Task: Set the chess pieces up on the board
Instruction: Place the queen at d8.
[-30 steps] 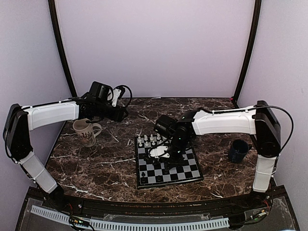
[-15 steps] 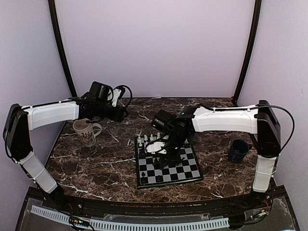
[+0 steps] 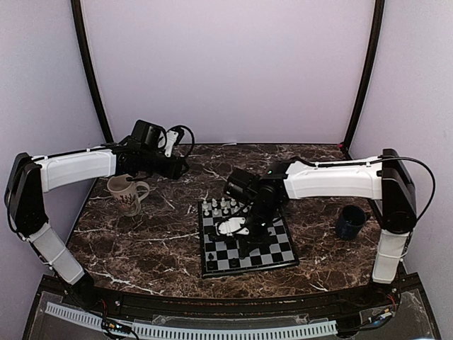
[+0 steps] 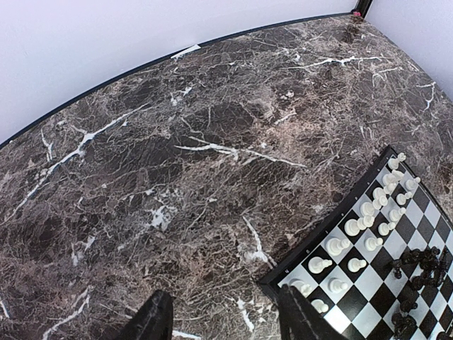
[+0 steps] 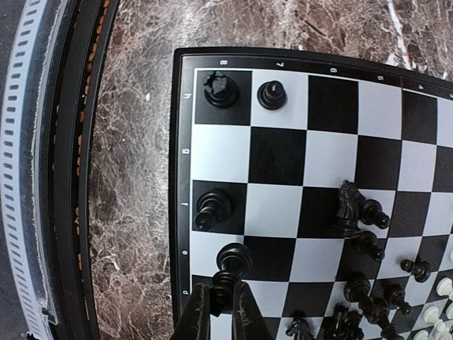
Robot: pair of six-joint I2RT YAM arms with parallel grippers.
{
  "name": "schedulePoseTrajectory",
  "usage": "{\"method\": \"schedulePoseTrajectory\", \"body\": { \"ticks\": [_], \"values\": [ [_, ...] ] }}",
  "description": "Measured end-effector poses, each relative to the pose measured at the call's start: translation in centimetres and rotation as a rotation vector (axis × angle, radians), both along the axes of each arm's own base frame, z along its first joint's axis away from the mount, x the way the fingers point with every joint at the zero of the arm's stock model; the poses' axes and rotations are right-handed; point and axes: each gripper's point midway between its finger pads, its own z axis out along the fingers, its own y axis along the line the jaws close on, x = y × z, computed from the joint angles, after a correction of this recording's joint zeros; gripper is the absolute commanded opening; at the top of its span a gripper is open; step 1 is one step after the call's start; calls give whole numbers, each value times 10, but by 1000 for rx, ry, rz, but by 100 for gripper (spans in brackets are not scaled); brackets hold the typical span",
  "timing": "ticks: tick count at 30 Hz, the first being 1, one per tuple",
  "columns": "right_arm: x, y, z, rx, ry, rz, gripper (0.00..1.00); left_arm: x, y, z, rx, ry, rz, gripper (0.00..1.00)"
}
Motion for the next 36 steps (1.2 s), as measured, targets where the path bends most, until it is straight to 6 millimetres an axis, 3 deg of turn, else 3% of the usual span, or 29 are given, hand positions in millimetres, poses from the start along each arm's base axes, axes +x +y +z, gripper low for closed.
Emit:
{"method": "schedulePoseTrajectory", "body": {
  "ticks": [24,36],
  "values": [
    [-17,-35,-17,-98,0,32,4,-1,0,-1,3,5,0,53],
    [-13,-41,-19,-109,-33,18,16,-2,-1,-1,-2,10,-8,53]
  ]
}}
